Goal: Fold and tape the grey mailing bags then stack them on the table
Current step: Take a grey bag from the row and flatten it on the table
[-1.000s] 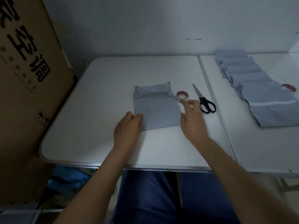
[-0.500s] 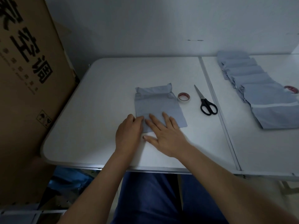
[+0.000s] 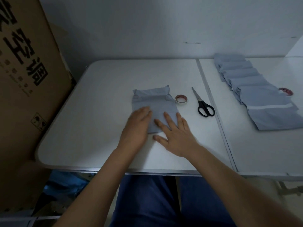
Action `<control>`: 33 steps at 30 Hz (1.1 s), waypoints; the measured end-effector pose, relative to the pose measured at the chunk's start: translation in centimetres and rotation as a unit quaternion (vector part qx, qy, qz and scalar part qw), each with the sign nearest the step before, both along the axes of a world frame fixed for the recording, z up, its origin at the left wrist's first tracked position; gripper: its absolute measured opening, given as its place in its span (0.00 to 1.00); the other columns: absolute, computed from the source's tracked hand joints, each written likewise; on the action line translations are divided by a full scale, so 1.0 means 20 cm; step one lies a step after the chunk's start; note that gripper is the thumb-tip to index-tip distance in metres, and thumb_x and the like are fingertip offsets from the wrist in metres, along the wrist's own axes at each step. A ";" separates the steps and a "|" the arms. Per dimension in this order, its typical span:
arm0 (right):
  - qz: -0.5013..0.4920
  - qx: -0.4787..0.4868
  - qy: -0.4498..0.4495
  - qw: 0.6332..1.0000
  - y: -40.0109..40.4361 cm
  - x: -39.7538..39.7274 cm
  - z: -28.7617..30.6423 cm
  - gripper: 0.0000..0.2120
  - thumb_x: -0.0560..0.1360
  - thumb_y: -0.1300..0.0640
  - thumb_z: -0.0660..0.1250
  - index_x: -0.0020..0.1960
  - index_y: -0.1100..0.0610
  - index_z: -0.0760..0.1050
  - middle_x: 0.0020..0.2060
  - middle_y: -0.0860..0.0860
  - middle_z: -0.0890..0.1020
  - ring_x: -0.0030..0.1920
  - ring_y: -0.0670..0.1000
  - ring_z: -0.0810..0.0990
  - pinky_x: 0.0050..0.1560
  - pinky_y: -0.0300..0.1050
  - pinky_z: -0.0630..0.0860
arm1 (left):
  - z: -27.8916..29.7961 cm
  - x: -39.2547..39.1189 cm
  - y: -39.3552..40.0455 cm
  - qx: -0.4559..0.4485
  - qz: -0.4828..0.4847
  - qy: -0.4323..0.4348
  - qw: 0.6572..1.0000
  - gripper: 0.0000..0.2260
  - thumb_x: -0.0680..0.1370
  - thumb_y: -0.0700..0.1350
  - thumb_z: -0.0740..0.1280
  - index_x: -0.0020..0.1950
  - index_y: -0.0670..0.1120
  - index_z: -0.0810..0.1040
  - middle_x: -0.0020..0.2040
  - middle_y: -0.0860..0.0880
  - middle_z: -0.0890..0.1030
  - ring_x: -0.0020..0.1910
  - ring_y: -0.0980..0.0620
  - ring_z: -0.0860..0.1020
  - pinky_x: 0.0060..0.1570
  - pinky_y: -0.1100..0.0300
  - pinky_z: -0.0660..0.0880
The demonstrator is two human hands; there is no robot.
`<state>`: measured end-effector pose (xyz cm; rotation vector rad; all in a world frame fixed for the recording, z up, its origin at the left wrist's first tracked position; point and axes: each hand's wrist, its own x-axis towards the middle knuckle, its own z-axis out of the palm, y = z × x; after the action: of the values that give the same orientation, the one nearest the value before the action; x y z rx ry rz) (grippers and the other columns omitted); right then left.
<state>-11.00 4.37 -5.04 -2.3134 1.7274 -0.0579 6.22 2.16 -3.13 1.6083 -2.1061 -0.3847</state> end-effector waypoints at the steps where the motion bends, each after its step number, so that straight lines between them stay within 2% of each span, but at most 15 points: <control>1: -0.001 0.003 0.000 1.000 0.00 0.00 0.00 0.42 0.65 0.26 0.30 0.77 0.38 0.39 0.78 0.47 0.37 0.75 0.60 0.32 0.75 0.56 0.35 | -0.03 -0.03 -0.01 0.014 -0.059 -0.029 0.998 0.21 0.82 0.40 0.56 0.76 0.42 0.61 0.77 0.43 0.60 0.76 0.45 0.57 0.74 0.56 0.49; 3: 0.001 -0.003 0.009 1.000 0.00 0.00 -0.01 0.43 0.65 0.26 0.30 0.77 0.39 0.38 0.78 0.47 0.38 0.75 0.60 0.32 0.75 0.56 0.36 | -0.08 -0.04 -0.03 0.054 -0.093 -0.093 0.990 0.25 0.83 0.40 0.55 0.78 0.41 0.52 0.79 0.44 0.51 0.78 0.47 0.48 0.74 0.57 0.42; 8: 0.008 -0.010 0.014 1.000 0.00 0.00 -0.01 0.40 0.67 0.26 0.31 0.77 0.38 0.38 0.78 0.47 0.38 0.76 0.60 0.34 0.75 0.57 0.37 | -0.14 0.02 0.01 0.042 -0.093 -0.139 0.985 0.23 0.85 0.47 0.47 0.79 0.45 0.45 0.79 0.49 0.48 0.78 0.54 0.46 0.74 0.61 0.41; 12: 0.011 -0.024 0.014 1.000 -0.01 0.00 -0.03 0.43 0.64 0.24 0.25 0.76 0.38 0.38 0.78 0.47 0.39 0.76 0.59 0.35 0.76 0.56 0.38 | -0.14 0.02 0.01 0.043 -0.082 -0.145 0.985 0.23 0.85 0.49 0.46 0.79 0.46 0.45 0.79 0.50 0.48 0.78 0.55 0.46 0.72 0.63 0.40; 17: -0.023 -0.033 0.017 0.999 -0.01 -0.06 -0.05 0.42 0.68 0.27 0.28 0.78 0.44 0.39 0.78 0.51 0.39 0.77 0.56 0.37 0.76 0.53 0.39 | -0.14 0.02 0.02 0.032 -0.079 -0.146 0.986 0.23 0.85 0.49 0.46 0.79 0.47 0.46 0.79 0.51 0.48 0.78 0.55 0.46 0.73 0.63 0.40; 21: -0.057 -0.040 0.035 0.997 0.00 -0.16 -0.06 0.45 0.68 0.29 0.26 0.79 0.50 0.39 0.78 0.52 0.41 0.78 0.53 0.40 0.76 0.54 0.40 | -0.15 0.02 0.02 0.029 -0.078 -0.147 0.986 0.23 0.85 0.49 0.45 0.79 0.48 0.46 0.79 0.52 0.48 0.78 0.55 0.46 0.71 0.64 0.39; 25: -0.091 -0.064 -0.026 0.993 0.01 -0.12 -0.02 0.45 0.70 0.30 0.28 0.79 0.54 0.43 0.78 0.53 0.43 0.78 0.52 0.39 0.76 0.54 0.39 | -0.14 0.01 0.02 0.033 -0.079 -0.142 0.986 0.23 0.84 0.49 0.45 0.79 0.48 0.47 0.79 0.52 0.48 0.77 0.56 0.46 0.72 0.63 0.40; 30: 0.011 -0.082 -0.031 0.996 -0.03 0.06 0.03 0.41 0.72 0.36 0.28 0.79 0.54 0.47 0.79 0.50 0.48 0.78 0.50 0.42 0.76 0.53 0.38 | -0.14 0.01 0.02 0.036 -0.085 -0.140 0.986 0.23 0.84 0.50 0.46 0.79 0.47 0.47 0.79 0.51 0.48 0.77 0.56 0.46 0.73 0.62 0.41; 33: 0.008 -0.071 -0.029 0.997 -0.07 0.11 -0.02 0.42 0.71 0.37 0.26 0.79 0.55 0.47 0.79 0.50 0.49 0.78 0.50 0.45 0.77 0.51 0.42 | -0.13 0.02 0.02 0.043 -0.091 -0.138 0.985 0.24 0.84 0.50 0.47 0.79 0.47 0.45 0.79 0.51 0.47 0.77 0.56 0.45 0.74 0.61 0.41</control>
<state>-8.71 2.98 -5.39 -2.4001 1.7269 -0.2503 6.57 2.63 -5.66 1.5997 -2.4884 -0.3314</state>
